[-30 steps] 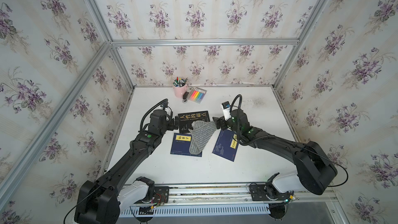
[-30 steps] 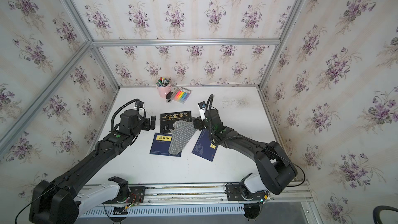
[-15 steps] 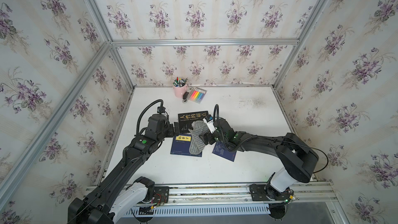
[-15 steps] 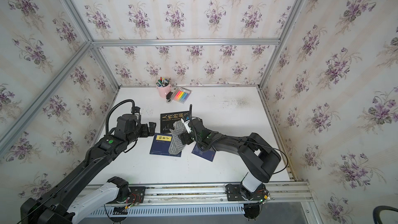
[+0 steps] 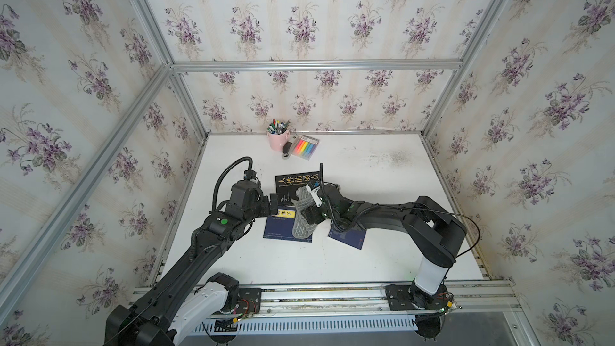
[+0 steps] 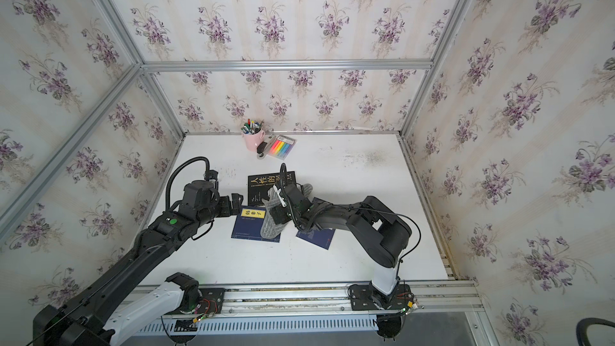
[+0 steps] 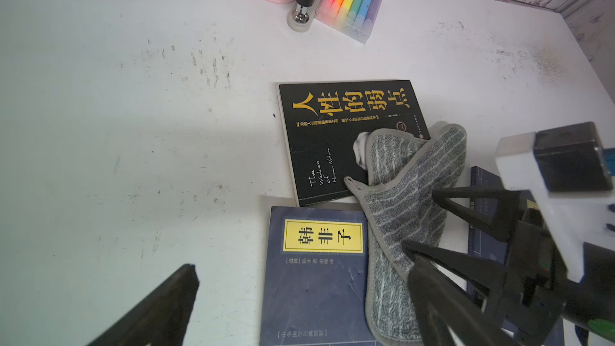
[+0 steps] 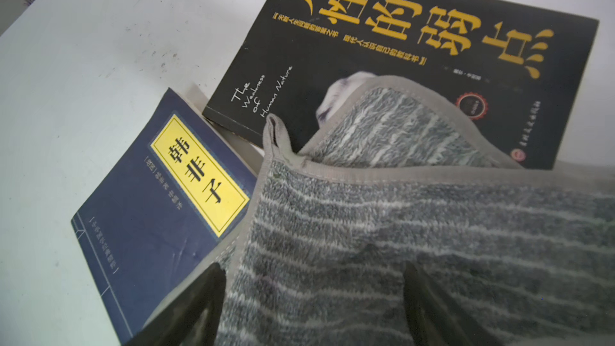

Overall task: Wipe the cover of the book
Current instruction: Pick up the cleaning item from the book.

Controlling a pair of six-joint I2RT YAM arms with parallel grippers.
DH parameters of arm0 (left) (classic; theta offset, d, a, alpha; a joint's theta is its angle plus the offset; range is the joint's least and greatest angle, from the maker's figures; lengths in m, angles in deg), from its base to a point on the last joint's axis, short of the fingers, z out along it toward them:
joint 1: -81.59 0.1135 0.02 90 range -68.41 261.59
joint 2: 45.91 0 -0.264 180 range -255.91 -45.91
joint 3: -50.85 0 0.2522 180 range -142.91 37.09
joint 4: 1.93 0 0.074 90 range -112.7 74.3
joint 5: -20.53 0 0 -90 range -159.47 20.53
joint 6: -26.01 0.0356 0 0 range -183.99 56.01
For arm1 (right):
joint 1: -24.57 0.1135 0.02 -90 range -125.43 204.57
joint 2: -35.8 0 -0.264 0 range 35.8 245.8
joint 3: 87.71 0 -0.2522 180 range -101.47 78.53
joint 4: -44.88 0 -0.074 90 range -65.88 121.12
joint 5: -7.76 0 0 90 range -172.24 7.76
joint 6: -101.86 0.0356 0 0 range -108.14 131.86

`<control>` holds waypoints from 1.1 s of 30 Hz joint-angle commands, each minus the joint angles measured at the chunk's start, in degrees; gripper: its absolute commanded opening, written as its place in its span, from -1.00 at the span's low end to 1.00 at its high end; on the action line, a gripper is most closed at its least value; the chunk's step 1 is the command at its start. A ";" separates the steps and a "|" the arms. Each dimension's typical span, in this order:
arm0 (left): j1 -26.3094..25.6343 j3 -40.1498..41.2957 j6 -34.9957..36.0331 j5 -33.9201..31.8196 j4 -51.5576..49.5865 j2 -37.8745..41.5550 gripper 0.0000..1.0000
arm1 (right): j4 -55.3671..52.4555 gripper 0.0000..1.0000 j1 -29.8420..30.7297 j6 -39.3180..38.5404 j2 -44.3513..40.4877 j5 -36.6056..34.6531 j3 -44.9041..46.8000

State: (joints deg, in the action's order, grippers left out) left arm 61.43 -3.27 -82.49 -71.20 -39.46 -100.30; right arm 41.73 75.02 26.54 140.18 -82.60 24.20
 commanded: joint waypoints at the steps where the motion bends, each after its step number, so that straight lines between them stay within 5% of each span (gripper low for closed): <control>1: -0.08 0.19 -0.84 0.27 0.22 0.38 1.00 | -2.20 0.71 0.08 1.39 2.05 -2.93 -1.87; 15: -0.09 0.37 -0.75 0.28 0.04 0.42 1.00 | -9.26 0.52 0.34 2.90 6.20 -9.64 -4.34; 33: -0.64 2.28 -2.62 0.67 -0.10 -0.32 1.00 | -10.08 -0.57 0.40 1.35 3.98 -10.59 -4.29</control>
State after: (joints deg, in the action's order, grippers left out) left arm 60.99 -1.37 -84.00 -70.99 -39.57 -100.32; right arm 36.03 75.51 28.66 145.27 -90.97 19.65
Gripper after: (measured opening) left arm 0.999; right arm 0.228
